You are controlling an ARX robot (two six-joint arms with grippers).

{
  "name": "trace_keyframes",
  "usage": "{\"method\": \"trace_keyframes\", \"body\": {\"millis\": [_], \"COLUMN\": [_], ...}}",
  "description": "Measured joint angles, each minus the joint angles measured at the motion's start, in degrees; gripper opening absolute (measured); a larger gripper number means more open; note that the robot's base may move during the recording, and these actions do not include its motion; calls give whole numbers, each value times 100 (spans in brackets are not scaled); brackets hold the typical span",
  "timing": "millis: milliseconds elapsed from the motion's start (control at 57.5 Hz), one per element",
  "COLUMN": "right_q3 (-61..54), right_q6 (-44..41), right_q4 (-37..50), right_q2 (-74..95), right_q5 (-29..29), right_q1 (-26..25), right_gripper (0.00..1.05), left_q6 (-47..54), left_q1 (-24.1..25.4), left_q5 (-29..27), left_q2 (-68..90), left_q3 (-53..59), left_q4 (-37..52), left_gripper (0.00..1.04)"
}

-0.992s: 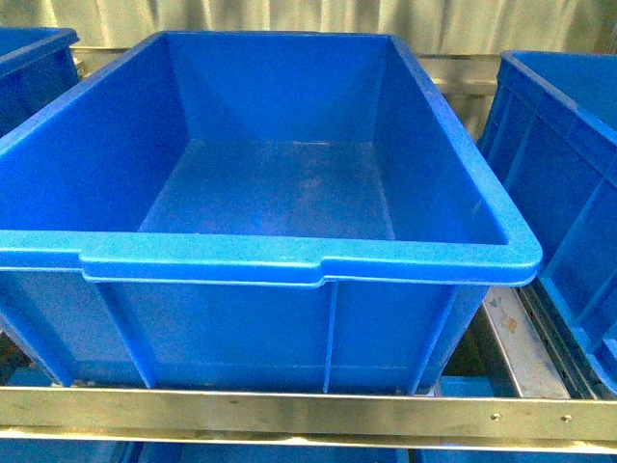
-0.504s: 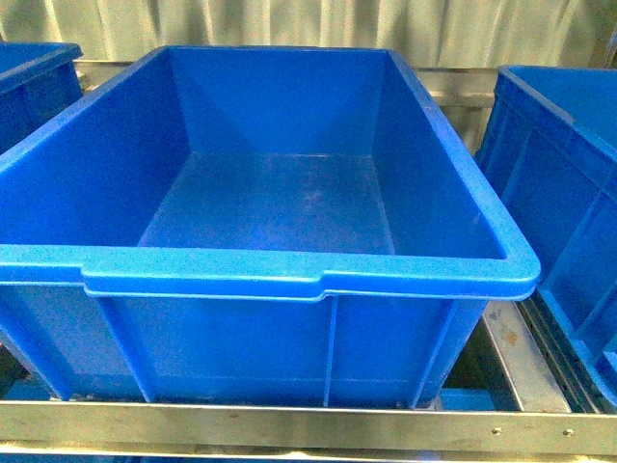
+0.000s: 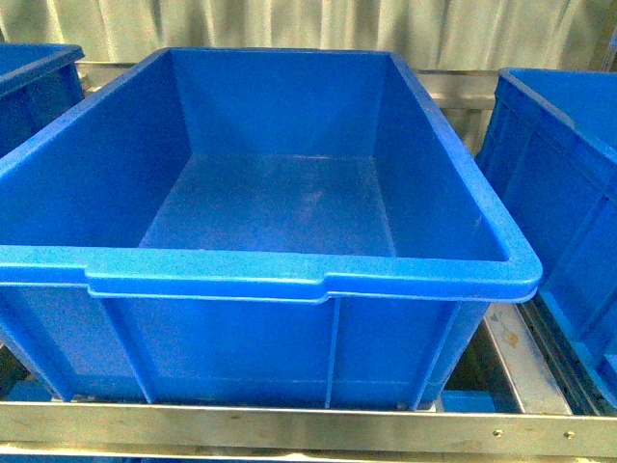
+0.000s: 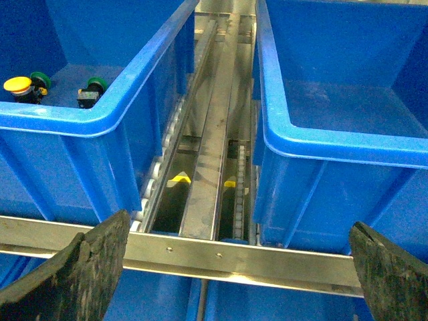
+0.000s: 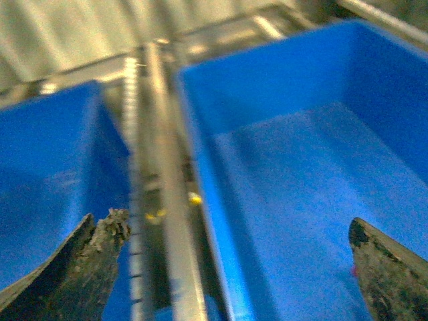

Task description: Pick red and yellow buttons and place in box

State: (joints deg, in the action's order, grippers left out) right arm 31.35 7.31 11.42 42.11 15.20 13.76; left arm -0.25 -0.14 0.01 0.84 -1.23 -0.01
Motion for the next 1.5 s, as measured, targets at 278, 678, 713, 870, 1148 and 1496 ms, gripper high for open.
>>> {"method": "trace_keyframes", "body": {"millis": [278,678,713,870,1148,1496], "right_q3": [-2942,-2964,-2964,-2964,-2964,-2966], "right_q6": [-697,-699,-699,-708,-708,-708], "right_q4": [-529,-1134,-1134,-1134,-1134,-1147], "right_q2": [-3348,-4183,-4183,-4183,-4183,-4183], "right_q5": [-1508,-1510,-1510,-1510,-1510,-1478], "right_q1": [-1366,-1368,-1368,-1368,-1368,-1368], "right_gripper": [4,4,4,16,67,99], "left_q6": [0,0,0,0,0,2], "left_q1": [0,0,0,0,0,4], "left_q5": [0,0,0,-2,0,22], "left_q2": [0,0,0,0,0,0], "left_q3": [0,0,0,0,0,0], "left_q4": [0,0,0,0,0,0], "left_gripper": [97,97,97,97,97,97]}}
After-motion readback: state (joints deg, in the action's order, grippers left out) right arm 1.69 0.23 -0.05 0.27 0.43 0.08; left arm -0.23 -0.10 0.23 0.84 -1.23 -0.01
